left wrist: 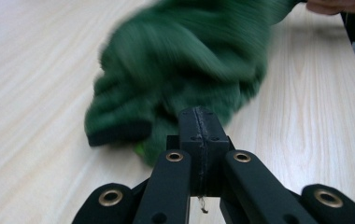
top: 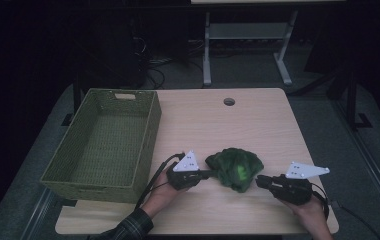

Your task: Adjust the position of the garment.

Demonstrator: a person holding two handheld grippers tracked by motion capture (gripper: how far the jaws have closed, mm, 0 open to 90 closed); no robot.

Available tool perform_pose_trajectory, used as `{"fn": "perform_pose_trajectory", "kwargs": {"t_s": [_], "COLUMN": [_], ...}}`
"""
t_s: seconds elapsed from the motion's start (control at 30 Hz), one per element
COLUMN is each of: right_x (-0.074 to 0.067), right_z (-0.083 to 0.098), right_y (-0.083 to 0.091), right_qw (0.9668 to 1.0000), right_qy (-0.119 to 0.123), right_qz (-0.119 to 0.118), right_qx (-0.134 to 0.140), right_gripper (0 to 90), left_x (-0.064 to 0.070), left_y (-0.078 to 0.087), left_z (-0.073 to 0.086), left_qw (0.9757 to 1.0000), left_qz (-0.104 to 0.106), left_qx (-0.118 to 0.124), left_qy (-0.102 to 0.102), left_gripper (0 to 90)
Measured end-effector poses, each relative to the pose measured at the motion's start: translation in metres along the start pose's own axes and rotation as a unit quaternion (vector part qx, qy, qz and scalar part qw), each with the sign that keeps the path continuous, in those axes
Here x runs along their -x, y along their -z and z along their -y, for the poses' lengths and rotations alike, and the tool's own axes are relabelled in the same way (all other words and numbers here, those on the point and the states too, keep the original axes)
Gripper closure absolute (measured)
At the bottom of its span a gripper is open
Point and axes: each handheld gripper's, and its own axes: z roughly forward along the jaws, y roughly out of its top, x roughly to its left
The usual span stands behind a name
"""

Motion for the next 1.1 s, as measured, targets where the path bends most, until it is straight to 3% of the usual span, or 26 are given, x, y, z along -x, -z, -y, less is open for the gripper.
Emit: {"fn": "perform_pose_trajectory", "kwargs": {"t_s": [0.17, 0.43, 0.57, 0.63, 0.73, 0.87, 1.1], "right_x": [-0.003, 0.01, 0.027, 0.036, 0.047, 0.055, 0.063], "right_z": [0.005, -0.012, -0.026, -0.033, -0.042, -0.048, -0.046], "right_y": [0.007, 0.01, 0.01, 0.008, 0.003, -0.006, -0.017], "right_qw": [0.9999, 0.9994, 0.998, 0.997, 0.9961, 0.9953, 0.9926], "right_qy": [0.004, -0.014, -0.039, -0.053, -0.069, -0.084, -0.117], "right_qz": [0.01, 0.026, 0.042, 0.046, 0.047, 0.039, 0.03], "right_qx": [-0.002, 0.019, 0.028, 0.033, 0.029, 0.028, 0.006], "right_gripper": [74.4, 70.0, 67.0, 65.9, 64.0, 60.4, 57.9], "left_x": [0.001, -0.011, -0.027, -0.038, -0.05, -0.056, -0.058], "left_y": [0.004, 0.009, 0.007, 0.003, -0.004, -0.013, -0.028], "left_z": [-0.003, -0.029, -0.044, -0.05, -0.056, -0.064, -0.062], "left_qw": [0.9999, 0.9987, 0.9979, 0.9975, 0.9969, 0.9966, 0.9968], "left_qz": [-0.004, -0.034, -0.046, -0.048, -0.043, -0.036, -0.024], "left_qx": [0.009, 0.036, 0.043, 0.038, 0.036, 0.038, 0.012], "left_qy": [0.003, -0.009, 0.014, 0.036, 0.054, 0.063, 0.076], "left_gripper": [88.7, 70.0, 61.9, 58.4, 53.3, 48.5, 47.4]}}
